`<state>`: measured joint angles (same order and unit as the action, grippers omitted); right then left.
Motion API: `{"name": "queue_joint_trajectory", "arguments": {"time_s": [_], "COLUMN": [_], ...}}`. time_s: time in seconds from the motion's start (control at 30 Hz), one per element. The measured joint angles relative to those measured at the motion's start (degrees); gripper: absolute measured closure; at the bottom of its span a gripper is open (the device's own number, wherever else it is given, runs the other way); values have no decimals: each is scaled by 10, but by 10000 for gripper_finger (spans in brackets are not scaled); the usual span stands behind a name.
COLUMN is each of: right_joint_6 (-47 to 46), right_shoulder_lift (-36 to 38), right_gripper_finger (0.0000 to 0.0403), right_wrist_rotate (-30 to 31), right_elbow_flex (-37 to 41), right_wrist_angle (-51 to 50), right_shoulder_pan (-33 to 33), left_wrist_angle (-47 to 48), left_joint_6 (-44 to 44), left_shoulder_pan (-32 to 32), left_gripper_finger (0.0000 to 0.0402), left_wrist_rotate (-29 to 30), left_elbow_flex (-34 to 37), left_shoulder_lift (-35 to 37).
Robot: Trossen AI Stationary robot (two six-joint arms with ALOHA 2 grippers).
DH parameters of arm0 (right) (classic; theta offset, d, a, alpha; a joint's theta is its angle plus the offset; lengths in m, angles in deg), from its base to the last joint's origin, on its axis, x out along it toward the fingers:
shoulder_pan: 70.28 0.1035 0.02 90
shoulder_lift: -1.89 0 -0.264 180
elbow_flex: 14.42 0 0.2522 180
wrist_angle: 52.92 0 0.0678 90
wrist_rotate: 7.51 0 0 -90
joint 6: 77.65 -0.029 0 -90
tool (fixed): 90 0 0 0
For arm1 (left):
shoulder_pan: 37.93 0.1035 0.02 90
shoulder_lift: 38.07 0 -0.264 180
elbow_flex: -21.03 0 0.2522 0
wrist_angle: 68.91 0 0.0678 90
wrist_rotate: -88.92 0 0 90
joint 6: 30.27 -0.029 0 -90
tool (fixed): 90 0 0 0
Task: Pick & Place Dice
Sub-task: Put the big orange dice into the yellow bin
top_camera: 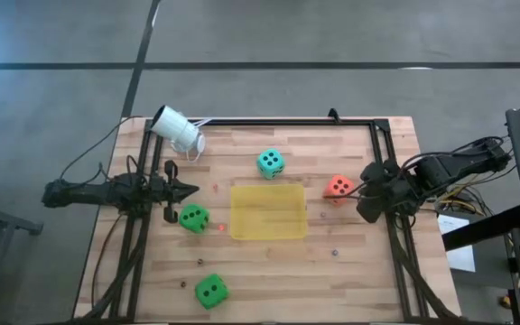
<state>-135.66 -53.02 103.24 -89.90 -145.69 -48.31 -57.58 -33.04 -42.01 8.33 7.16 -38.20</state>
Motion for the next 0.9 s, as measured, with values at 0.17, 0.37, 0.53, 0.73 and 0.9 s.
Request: {"name": "queue_joint_trajectory", "arguments": {"time_s": [0.17,0.37,0.53,0.73,0.9], "right_joint_6": [3,25,36,50,43], "right_shoulder_lift": [-16,-37,-58,-84,-91], "right_gripper_finger": [387,345,296,247,227], "right_wrist_rotate": [-3,8,17,18,4], "right_elbow_flex": [-8,-18,-18,-18,-23], "right_wrist_angle": [1,4,4,4,4], "right_shoulder_pan": [-6,-11,-23,-48,-74], "left_wrist_angle": [0,0,-3,-8,-6], "left_joint_6": [0,-13,-15,-16,-8], "left_shoulder_pan": [0,0,0,0,0], "left_gripper_finger": [394,394,394,394,394], "left_wrist_rotate": [0,1,25,119,168], "left_elbow_flex": [0,0,0,-3,-5], "left_shoulder_lift": [0,0,-2,-29,-52]}}
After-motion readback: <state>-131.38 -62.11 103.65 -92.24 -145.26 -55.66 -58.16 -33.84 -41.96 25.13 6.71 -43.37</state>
